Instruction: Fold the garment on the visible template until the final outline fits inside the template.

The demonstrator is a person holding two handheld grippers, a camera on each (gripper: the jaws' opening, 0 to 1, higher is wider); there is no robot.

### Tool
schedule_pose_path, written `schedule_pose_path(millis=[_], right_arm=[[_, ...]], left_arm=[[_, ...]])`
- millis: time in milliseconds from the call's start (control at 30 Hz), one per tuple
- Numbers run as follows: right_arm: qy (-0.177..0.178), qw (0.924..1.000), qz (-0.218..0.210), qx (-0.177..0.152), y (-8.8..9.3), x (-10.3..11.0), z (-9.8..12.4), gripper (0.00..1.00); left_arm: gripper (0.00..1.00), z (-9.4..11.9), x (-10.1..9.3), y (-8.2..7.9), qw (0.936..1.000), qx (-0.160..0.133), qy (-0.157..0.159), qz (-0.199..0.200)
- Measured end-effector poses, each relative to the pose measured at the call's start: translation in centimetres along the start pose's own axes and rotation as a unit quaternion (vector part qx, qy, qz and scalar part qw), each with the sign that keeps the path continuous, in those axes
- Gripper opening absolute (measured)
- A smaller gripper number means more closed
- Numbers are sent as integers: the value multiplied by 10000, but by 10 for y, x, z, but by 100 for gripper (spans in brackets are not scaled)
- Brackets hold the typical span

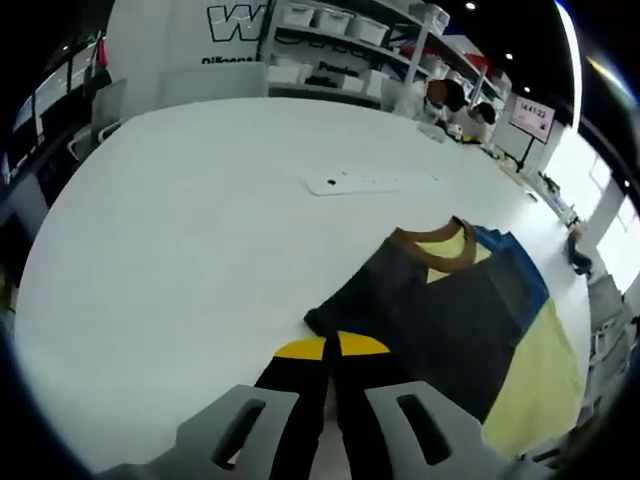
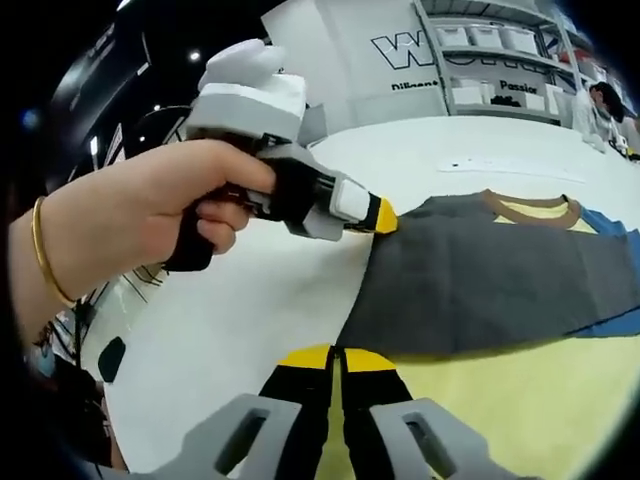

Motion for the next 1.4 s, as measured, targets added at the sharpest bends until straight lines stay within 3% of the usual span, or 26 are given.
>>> schedule_pose_path(millis=[167,300,467,633,700,733,933,1000,1133,1200,1400], right_arm=[[-60,10000,-66,10,1,4,-5,0],[-123,9999,-53,44,3,12,-7,0],[-321,9992,-192,125,6,38,-19,0],[-340,9991,-228,134,5,55,-30,0],[-396,9990,-174,95,5,58,-34,0],[-426,9989,-182,104,5,59,-35,0],[-606,9978,-133,238,10,65,-37,0],[-635,9977,138,188,9,65,-35,0],[-671,9976,78,156,7,65,-36,0],[-686,9975,80,147,7,65,-35,0],[-684,9974,229,89,3,65,-27,14]], left_arm=[[1,0,2,1,10000,-9,-44,34],[1,9,3,8,9996,16,-159,-213],[1,22,16,16,9988,7,-320,-383],[2,31,38,18,9971,49,-729,-188],[2,41,49,16,9923,102,-1229,-142],[2,42,50,15,9916,108,-1282,-92],[2,41,51,14,9903,164,-1372,-108],[3,41,52,14,9904,138,-1376,12],[3,44,54,16,9885,26,-1374,623],[3,46,57,18,9875,55,-1422,675],[3,46,57,19,9879,18,-1463,508]])
Point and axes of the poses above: the point that each gripper's makers call its tool centre point, and the gripper's own axes: z roughly backward along the fingers, x roughly to its left, y roughly out of its underside, the point moved 6 cm from there along z, roughly backward along the fingers, and after that the axes turned 3 degrees about -z, right-handed, at the moved point
